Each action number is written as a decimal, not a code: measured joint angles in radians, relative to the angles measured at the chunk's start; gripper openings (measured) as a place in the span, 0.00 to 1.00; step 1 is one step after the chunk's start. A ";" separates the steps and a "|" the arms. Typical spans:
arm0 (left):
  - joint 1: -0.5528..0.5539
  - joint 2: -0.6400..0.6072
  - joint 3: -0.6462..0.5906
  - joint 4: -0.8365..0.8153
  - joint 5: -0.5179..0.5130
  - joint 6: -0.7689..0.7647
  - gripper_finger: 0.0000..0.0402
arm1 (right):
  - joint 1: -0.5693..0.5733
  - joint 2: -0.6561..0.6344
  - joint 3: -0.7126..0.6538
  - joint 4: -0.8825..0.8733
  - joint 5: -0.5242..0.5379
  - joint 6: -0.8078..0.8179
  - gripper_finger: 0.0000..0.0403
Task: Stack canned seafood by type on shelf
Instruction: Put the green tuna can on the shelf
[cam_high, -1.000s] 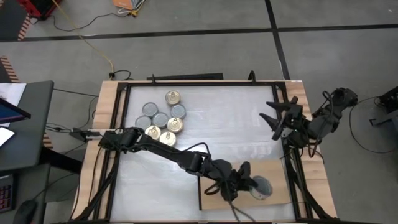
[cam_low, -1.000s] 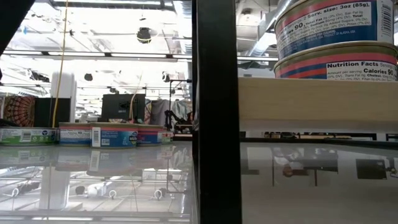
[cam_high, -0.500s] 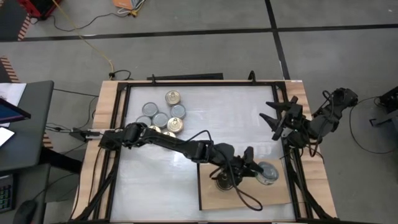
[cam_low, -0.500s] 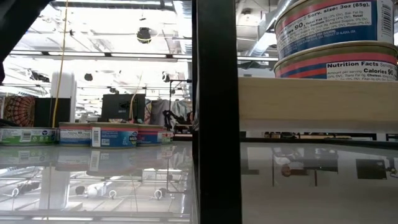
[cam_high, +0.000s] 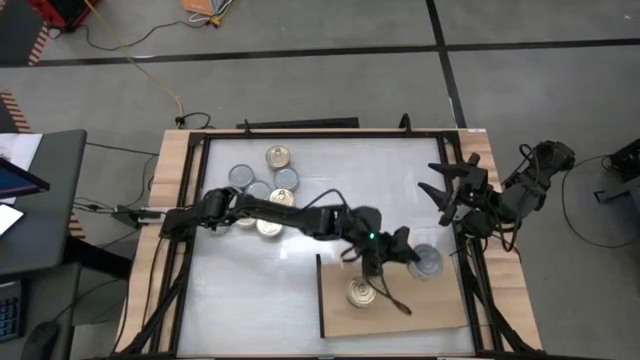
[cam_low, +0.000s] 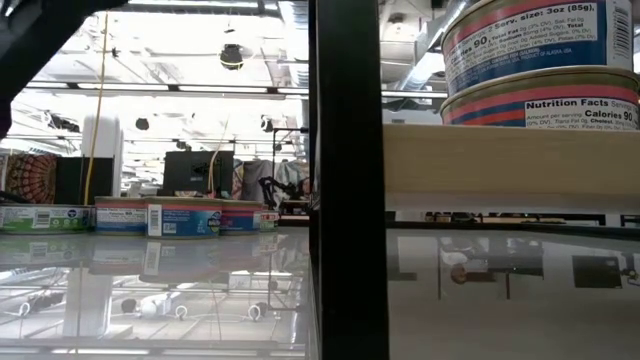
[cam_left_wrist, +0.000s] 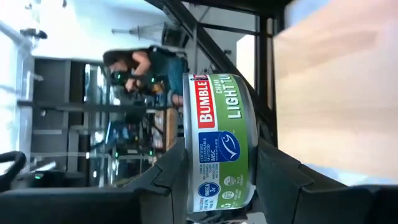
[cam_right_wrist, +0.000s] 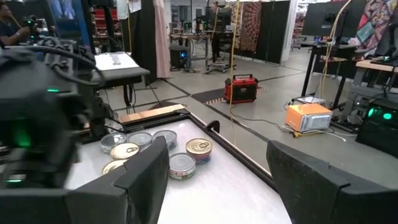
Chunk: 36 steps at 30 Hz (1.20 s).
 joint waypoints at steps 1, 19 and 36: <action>0.015 0.014 0.000 0.010 0.036 0.011 0.33 | 0.000 0.000 0.000 0.000 0.000 0.000 0.74; 0.064 0.247 -0.001 0.227 0.199 0.243 0.33 | 0.001 0.002 0.000 -0.020 0.000 -0.010 0.74; 0.053 0.244 0.002 0.149 0.357 0.175 0.46 | 0.001 0.002 0.000 -0.032 0.001 -0.007 0.74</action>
